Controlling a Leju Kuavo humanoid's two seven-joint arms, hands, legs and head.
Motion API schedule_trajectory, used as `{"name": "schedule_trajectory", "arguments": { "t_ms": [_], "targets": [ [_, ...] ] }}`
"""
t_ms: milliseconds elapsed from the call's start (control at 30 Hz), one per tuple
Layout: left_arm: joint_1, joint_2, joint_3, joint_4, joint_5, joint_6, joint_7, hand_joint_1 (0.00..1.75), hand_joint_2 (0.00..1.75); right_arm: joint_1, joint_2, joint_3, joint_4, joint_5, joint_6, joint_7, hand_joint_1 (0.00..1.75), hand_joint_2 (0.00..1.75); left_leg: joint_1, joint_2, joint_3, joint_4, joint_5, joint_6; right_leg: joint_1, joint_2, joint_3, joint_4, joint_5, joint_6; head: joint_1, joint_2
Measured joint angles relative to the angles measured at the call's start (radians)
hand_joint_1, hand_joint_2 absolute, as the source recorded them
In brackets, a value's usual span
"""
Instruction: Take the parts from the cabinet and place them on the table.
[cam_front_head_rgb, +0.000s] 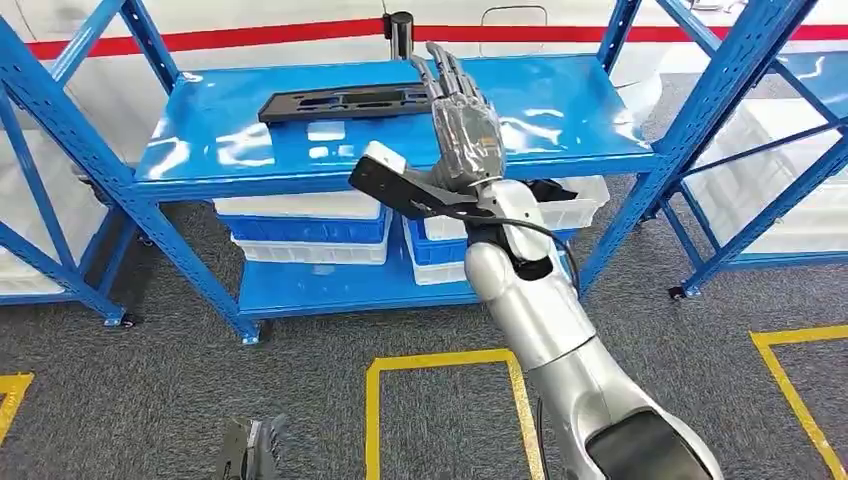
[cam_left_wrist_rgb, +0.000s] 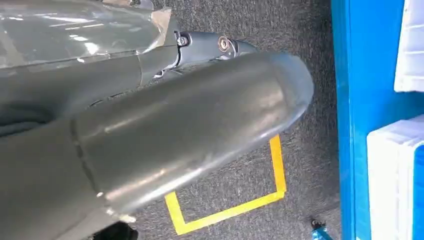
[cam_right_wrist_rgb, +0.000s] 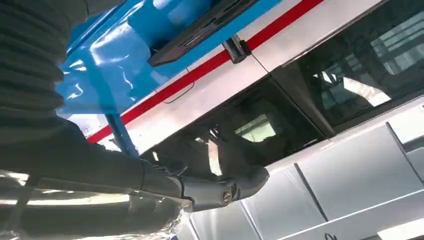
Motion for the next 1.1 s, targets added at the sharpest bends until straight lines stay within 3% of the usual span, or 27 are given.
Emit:
{"name": "schedule_trajectory", "arguments": {
  "t_ms": [33,67,100,133,200,233,267,300,367,400,433,467,533,600,633,700,733,767,800,833,900,933,1000,1067,1100],
  "targets": [
    [0.0,0.0,0.002,0.0,0.002,0.0,-0.003,0.0,0.0,-0.007,0.001,0.0,0.005,-0.005,-0.001,-0.001,0.0,1.75,0.0,0.0,-0.001,-0.003,0.0,0.005,0.001,0.0,0.001,-0.006,0.002,0.004,0.0,0.0],
    [0.0,0.0,0.002,0.0,0.005,0.001,-0.005,0.0,0.0,-0.015,0.003,0.0,0.008,-0.009,-0.004,-0.003,0.0,1.75,0.011,0.001,0.008,-0.021,0.011,0.019,0.009,0.0,-0.006,-0.002,-0.004,0.007,0.002,0.0],
    [0.0,0.0,0.002,0.0,0.008,0.003,-0.008,0.0,0.0,-0.019,0.003,0.0,0.012,-0.016,-0.009,-0.005,0.0,1.75,0.01,0.004,0.011,-0.027,0.013,0.021,0.005,0.0,-0.017,0.023,-0.013,0.004,0.0,0.0],
    [-0.001,0.0,0.003,0.0,0.009,0.005,-0.011,0.0,0.0,-0.026,0.003,0.001,0.017,-0.021,-0.011,-0.009,0.0,1.75,0.012,0.005,0.01,-0.027,0.014,0.026,0.009,0.001,-0.048,0.082,-0.036,-0.003,0.002,0.0],
    [0.001,0.0,0.004,0.0,0.01,0.006,-0.015,0.0,0.0,-0.029,0.002,0.002,0.028,-0.031,-0.012,-0.012,0.0,1.75,0.011,0.005,0.009,-0.027,0.013,0.027,0.007,0.001,-0.148,0.257,-0.092,-0.015,0.005,0.0],
    [0.002,0.0,0.005,0.0,0.011,0.006,-0.016,0.0,0.0,-0.028,0.0,0.002,0.037,-0.036,-0.011,-0.013,0.0,1.75,0.011,0.004,0.009,-0.027,0.013,0.027,0.011,0.002,-0.194,0.329,-0.104,-0.012,0.007,0.0],
    [0.003,0.0,0.006,0.0,0.011,0.007,-0.018,0.0,0.0,-0.028,-0.002,0.002,0.044,-0.04,-0.012,-0.015,0.0,1.75,0.01,0.001,0.01,-0.026,0.012,0.027,0.011,0.002,-0.214,0.341,-0.092,-0.006,0.006,0.0],
    [0.003,0.0,0.006,0.0,0.011,0.008,-0.018,0.0,0.0,-0.028,-0.002,0.002,0.048,-0.042,-0.012,-0.015,0.0,1.75,0.01,-0.001,0.011,-0.025,0.011,0.025,0.011,0.002,-0.209,0.307,-0.065,0.002,0.006,0.0],
    [0.003,0.0,0.009,0.0,0.011,0.008,-0.02,0.0,0.0,-0.032,-0.001,0.003,0.055,-0.044,-0.012,-0.017,0.0,1.75,0.012,-0.004,0.019,-0.023,0.004,0.018,0.009,0.001,-0.144,0.13,0.031,0.021,0.007,0.0],
    [0.003,0.0,0.01,0.0,0.011,0.008,-0.021,0.0,0.0,-0.034,-0.001,0.004,0.058,-0.045,-0.012,-0.018,0.0,1.75,0.012,-0.006,0.018,-0.019,-0.002,0.012,0.007,0.0,-0.115,0.044,0.07,0.023,0.007,0.0],
    [0.002,0.0,0.01,0.0,0.011,0.008,-0.021,0.0,0.0,-0.037,0.0,0.004,0.063,-0.047,-0.013,-0.018,0.0,1.75,0.002,-0.007,0.013,-0.006,-0.012,0.003,0.011,0.002,-0.1,0.027,0.069,0.011,0.007,0.0],
    [0.003,0.0,0.01,0.0,0.011,0.009,-0.021,0.0,0.0,-0.037,0.001,0.005,0.066,-0.048,-0.013,-0.018,0.0,1.75,0.006,-0.006,0.01,-0.008,-0.012,0.0,0.011,0.002,-0.105,0.028,0.068,-0.004,0.005,0.0],
    [0.004,0.0,0.011,0.001,0.011,0.009,-0.022,0.0,0.0,-0.037,0.001,0.005,0.071,-0.049,-0.013,-0.018,0.0,1.75,0.012,-0.006,0.011,-0.012,-0.011,-0.006,0.019,0.003,-0.106,0.028,0.069,-0.017,0.007,0.0],
    [0.003,0.0,0.011,0.0,0.011,0.01,-0.023,0.0,0.0,-0.041,0.008,0.005,0.072,-0.05,-0.014,-0.018,0.0,1.75,0.016,-0.004,0.006,0.01,-0.028,-0.022,0.005,0.005,-0.099,0.024,0.069,-0.031,0.006,0.0],
    [0.002,0.0,0.011,0.0,0.011,0.013,-0.024,0.0,0.0,-0.045,0.01,0.005,0.073,-0.051,-0.015,-0.019,0.0,1.75,0.018,0.0,-0.018,0.057,-0.053,-0.029,0.004,0.004,-0.096,0.024,0.065,-0.037,-0.002,0.0],
    [0.003,0.0,0.011,0.0,0.011,0.019,-0.024,0.0,0.0,-0.046,0.014,0.005,0.079,-0.054,-0.018,-0.022,0.0,1.75,0.026,0.001,-0.11,0.224,-0.12,-0.042,0.004,0.004,-0.093,0.024,0.061,-0.043,-0.002,0.0],
    [0.005,0.0,0.011,0.001,0.011,0.022,-0.024,0.0,0.0,-0.046,0.015,0.005,0.085,-0.058,-0.022,-0.026,0.0,1.75,0.029,0.002,-0.153,0.291,-0.136,-0.046,0.005,0.004,-0.093,0.024,0.06,-0.044,-0.002,0.0],
    [0.007,0.0,0.011,0.001,0.011,0.024,-0.024,0.0,0.0,-0.045,0.015,0.005,0.092,-0.06,-0.027,-0.031,0.0,1.75,0.031,0.003,-0.18,0.318,-0.127,-0.048,0.004,0.005,-0.091,0.024,0.058,-0.046,-0.002,0.0],
    [0.009,0.0,0.011,0.002,0.011,0.026,-0.026,0.0,0.0,-0.045,0.015,0.005,0.097,-0.061,-0.029,-0.034,0.0,1.75,0.033,0.004,-0.18,0.298,-0.099,-0.049,0.004,0.005,-0.089,0.024,0.057,-0.047,-0.002,0.0],
    [0.009,0.0,0.011,0.002,0.011,0.028,-0.026,0.0,0.0,-0.045,0.016,0.005,0.103,-0.063,-0.032,-0.037,0.0,1.75,0.036,0.005,-0.156,0.23,-0.047,-0.048,0.003,0.006,-0.083,0.024,0.055,-0.049,-0.002,0.0],
    [0.008,0.0,0.015,0.002,0.014,0.032,-0.029,0.0,0.0,-0.046,0.017,0.005,0.111,-0.068,-0.034,-0.041,0.0,1.75,0.039,0.008,-0.076,0.044,0.059,-0.044,0.003,0.008,-0.071,0.024,0.046,-0.042,-0.002,0.0],
    [0.008,0.0,0.018,0.002,0.015,0.034,-0.029,0.0,0.0,-0.048,0.019,0.005,0.116,-0.069,-0.038,-0.045,0.0,1.75,0.034,0.006,-0.056,0.011,0.048,-0.042,0.011,0.008,-0.071,0.025,0.042,-0.036,-0.001,0.0],
    [0.009,0.0,0.02,0.002,0.015,0.039,-0.031,0.0,0.0,-0.052,0.022,0.005,0.124,-0.072,-0.045,-0.052,0.0,1.75,0.028,0.005,-0.057,0.001,0.041,-0.031,0.014,0.009,-0.076,0.023,0.04,-0.03,0.0,0.0],
    [0.008,0.0,0.022,0.002,0.016,0.039,-0.032,0.0,0.0,-0.054,0.024,0.005,0.13,-0.074,-0.046,-0.053,0.0,1.75,0.023,0.003,-0.053,-0.006,0.042,-0.016,0.014,0.007,-0.071,0.013,0.04,-0.015,-0.002,0.0],
    [0.009,-0.001,0.024,0.002,0.018,0.039,-0.033,0.0,0.0,-0.054,0.023,0.005,0.131,-0.075,-0.047,-0.053,0.0,1.75,0.032,0.005,-0.044,-0.018,0.048,-0.006,0.015,0.004,-0.079,0.028,0.032,-0.012,0.001,0.0]
  ]
}}
